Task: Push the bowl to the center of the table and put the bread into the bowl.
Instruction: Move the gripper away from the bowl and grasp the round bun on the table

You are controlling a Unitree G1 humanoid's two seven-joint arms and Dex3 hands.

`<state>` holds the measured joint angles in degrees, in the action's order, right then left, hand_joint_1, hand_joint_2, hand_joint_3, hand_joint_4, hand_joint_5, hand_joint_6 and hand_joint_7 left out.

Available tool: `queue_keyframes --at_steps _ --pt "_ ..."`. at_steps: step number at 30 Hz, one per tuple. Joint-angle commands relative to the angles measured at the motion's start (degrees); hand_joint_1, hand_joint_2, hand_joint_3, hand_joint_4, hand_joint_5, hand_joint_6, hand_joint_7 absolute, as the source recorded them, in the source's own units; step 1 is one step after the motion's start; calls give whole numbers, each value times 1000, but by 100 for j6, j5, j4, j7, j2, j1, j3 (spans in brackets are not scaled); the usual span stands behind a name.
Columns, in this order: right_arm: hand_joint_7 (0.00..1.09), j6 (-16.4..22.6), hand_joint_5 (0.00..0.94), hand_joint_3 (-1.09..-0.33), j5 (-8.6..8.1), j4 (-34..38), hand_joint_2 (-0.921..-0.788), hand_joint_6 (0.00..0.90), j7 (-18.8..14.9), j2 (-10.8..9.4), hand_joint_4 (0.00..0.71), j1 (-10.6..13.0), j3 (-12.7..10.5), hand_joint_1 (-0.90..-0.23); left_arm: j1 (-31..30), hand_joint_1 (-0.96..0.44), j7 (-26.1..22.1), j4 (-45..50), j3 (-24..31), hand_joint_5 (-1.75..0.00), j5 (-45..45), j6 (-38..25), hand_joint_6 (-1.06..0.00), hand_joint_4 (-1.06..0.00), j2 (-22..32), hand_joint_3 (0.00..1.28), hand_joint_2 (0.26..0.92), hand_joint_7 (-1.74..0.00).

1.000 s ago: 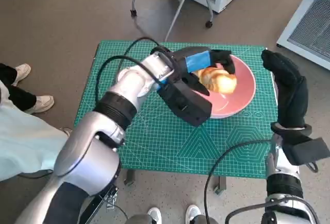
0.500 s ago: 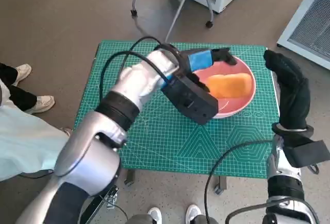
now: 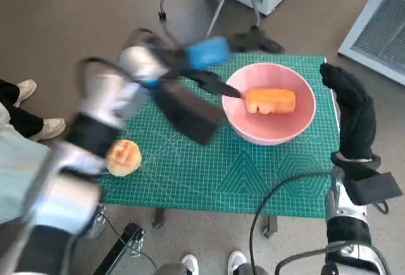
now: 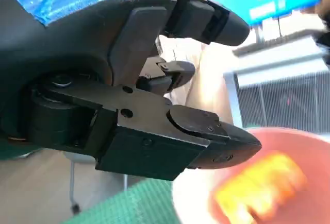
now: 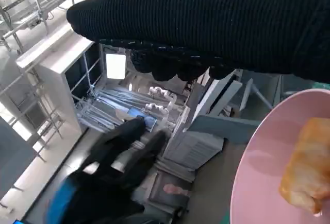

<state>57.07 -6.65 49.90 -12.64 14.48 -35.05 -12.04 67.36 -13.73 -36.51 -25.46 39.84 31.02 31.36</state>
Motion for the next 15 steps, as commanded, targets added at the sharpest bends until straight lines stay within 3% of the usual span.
queue_keyframes --at_steps 1,7,15 --pt "764 -63 1 -877 -65 126 -921 32 -95 -77 357 50 42 -567 -558 -54 -353 936 472 -12 -267 186 -469 -343 878 1 858 -186" --pt "763 -82 1 -874 -57 196 -921 32 -113 -119 357 -27 65 -568 -1320 -29 -893 1699 1098 -14 -929 295 -550 -387 1651 0 831 -129" --pt "762 -197 0 -874 -161 344 -921 31 -272 -165 356 -182 77 -570 -2487 29 -1597 2372 1778 -7 -1558 -59 -560 -384 2466 1 817 -112"
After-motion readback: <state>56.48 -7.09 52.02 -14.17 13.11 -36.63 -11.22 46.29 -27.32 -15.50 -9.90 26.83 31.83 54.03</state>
